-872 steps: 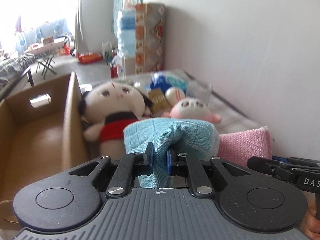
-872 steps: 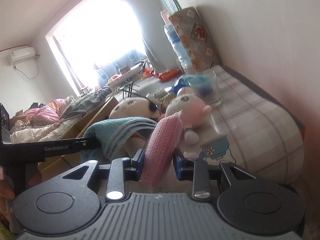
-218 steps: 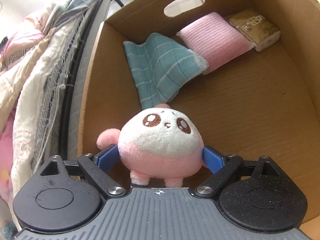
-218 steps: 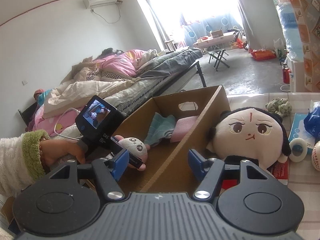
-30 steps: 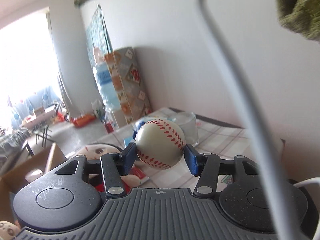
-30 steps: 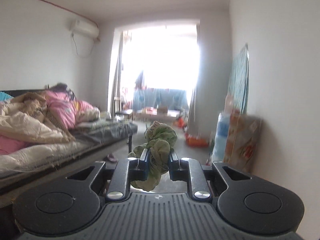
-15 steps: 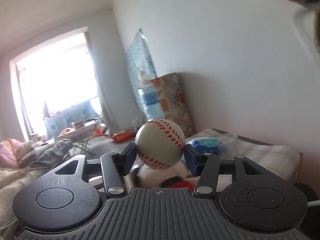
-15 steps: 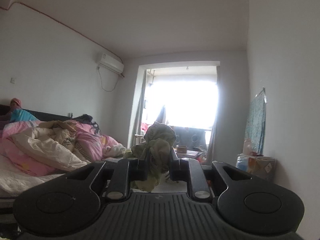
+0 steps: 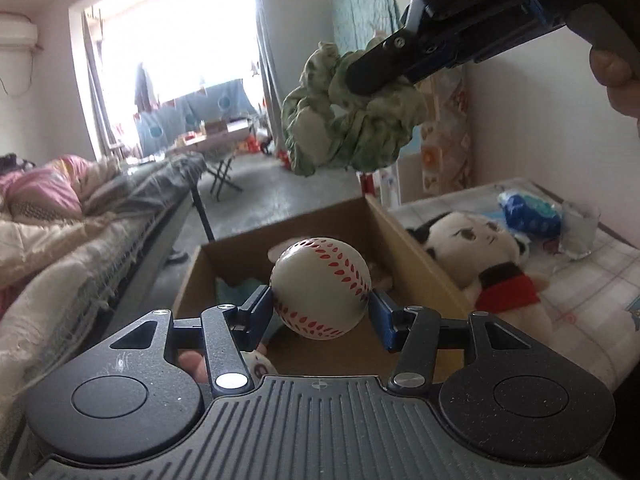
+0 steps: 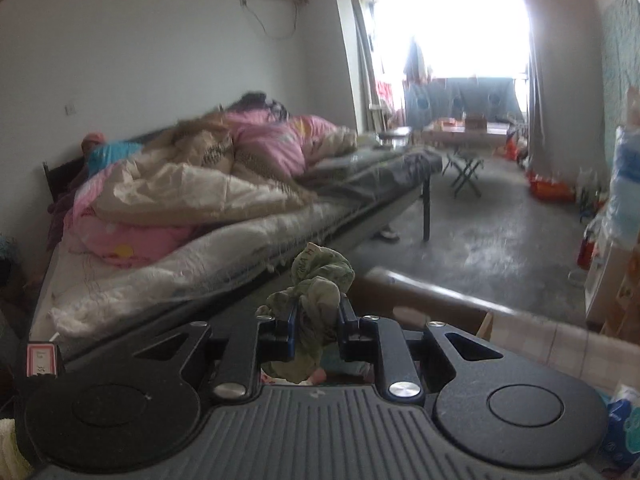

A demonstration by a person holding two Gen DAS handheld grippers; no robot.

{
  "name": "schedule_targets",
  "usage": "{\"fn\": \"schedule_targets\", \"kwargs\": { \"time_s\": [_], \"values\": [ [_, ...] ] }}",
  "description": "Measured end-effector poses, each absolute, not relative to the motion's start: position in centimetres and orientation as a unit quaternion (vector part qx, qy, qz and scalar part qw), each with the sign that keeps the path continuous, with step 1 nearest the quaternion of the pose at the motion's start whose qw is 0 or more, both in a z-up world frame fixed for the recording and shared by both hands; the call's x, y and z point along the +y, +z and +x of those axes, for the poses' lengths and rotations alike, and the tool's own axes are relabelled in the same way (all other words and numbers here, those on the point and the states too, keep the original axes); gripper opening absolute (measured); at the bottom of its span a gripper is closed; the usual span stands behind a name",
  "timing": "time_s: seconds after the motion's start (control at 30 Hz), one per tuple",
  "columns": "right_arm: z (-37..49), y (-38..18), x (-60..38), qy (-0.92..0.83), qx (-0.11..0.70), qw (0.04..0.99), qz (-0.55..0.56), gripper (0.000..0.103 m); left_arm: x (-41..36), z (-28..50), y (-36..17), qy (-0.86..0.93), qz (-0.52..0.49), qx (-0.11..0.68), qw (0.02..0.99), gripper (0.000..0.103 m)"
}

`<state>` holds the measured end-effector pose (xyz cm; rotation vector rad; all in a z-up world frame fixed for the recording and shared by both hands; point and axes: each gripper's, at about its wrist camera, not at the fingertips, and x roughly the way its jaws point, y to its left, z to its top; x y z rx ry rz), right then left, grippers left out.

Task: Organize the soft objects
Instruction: 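Carry the baseball and scrunchie over the cardboard box with both tools, then lower the scrunchie into the box and open the right tool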

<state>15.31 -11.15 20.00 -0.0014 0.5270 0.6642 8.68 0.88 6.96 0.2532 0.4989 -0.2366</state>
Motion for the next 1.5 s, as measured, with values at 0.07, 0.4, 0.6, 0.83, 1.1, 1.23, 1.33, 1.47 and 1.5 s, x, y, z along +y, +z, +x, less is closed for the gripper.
{"fn": "schedule_targets", "kwargs": {
  "time_s": [0.07, 0.4, 0.6, 0.83, 1.1, 1.23, 1.33, 1.47, 1.5],
  "values": [
    [18.2, 17.4, -9.2, 0.319, 0.304, 0.898, -0.01, 0.02, 1.8, 9.9, 5.3, -0.125, 0.118, 0.289, 0.942, 0.052],
    [29.5, 7.5, -3.5, 0.295, 0.47, 0.831, -0.036, 0.02, 4.1, 17.5, -0.1, -0.137, 0.093, 0.448, 0.879, 0.052],
    [32.5, 3.6, -2.6, 0.292, 0.532, 0.794, -0.042, 0.02, 5.1, 19.0, -1.0, -0.149, 0.059, 0.527, 0.835, 0.053],
    [33.4, 1.4, -2.0, 0.299, 0.566, 0.767, -0.042, 0.021, 5.3, 19.1, -0.6, -0.137, 0.067, 0.541, 0.827, 0.054],
    [34.0, 0.3, -1.6, 0.302, 0.586, 0.751, -0.032, 0.045, 4.9, 19.0, -0.5, -0.126, 0.078, 0.546, 0.825, 0.059],
    [33.9, 0.4, -1.6, 0.301, 0.583, 0.754, -0.032, 0.054, 4.8, 19.0, -0.5, -0.127, 0.077, 0.548, 0.823, 0.06],
    [33.9, 0.7, -1.8, 0.299, 0.58, 0.758, -0.029, 0.058, 4.6, 19.3, -0.5, -0.127, 0.076, 0.547, 0.824, 0.06],
    [33.9, 1.4, -2.1, 0.292, 0.574, 0.765, -0.025, 0.064, 4.9, 19.2, -0.4, -0.131, 0.063, 0.547, 0.824, 0.066],
    [33.9, 1.5, -2.3, 0.289, 0.573, 0.767, -0.024, 0.065, 5.0, 19.2, -0.4, -0.132, 0.059, 0.547, 0.825, 0.067]
  ]
}}
